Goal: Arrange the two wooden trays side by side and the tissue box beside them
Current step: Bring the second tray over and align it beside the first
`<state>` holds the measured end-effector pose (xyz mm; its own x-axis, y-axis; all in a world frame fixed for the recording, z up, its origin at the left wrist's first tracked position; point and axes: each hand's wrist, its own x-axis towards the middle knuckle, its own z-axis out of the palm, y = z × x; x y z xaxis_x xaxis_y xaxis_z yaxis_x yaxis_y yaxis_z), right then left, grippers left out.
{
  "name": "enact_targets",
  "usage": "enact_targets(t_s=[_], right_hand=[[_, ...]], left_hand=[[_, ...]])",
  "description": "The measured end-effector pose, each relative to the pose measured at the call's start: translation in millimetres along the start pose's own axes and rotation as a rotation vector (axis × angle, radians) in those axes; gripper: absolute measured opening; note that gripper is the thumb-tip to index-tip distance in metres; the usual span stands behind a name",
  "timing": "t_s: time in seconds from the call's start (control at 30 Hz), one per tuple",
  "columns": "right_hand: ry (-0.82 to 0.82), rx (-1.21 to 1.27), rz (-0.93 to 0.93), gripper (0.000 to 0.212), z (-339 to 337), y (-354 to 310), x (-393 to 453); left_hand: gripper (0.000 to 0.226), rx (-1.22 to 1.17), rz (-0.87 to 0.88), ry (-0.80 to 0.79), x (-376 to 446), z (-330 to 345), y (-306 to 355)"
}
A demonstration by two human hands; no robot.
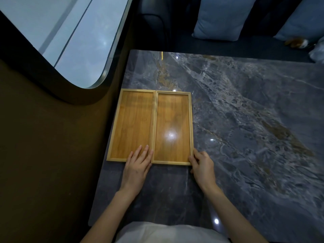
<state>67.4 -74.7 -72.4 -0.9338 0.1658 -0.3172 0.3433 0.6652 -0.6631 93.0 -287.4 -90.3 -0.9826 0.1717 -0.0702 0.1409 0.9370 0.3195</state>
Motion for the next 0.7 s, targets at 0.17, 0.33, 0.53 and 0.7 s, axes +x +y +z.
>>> enact_targets(t_s=[0.17,0.33,0.53,0.7], right_hand=[[-0.023,-0.042,-0.007,0.034,-2,-1,-1],[-0.161,-0.006,-0.006,0.026,-13,-5,0],[-0.315,-0.030,-0.038,0.024,-52,3,-5],[-0.317,-0.189,-0.090,0.019,-105,20,-6]], left_hand=[[0.056,0.079,-0.005,-0.020,0,-5,6],[0.055,0.159,0.045,-0.034,3,-12,10],[0.046,0.308,-0.033,-0.263,23,-43,35],[0.039,0.381,-0.075,-0.624,83,-78,89]])
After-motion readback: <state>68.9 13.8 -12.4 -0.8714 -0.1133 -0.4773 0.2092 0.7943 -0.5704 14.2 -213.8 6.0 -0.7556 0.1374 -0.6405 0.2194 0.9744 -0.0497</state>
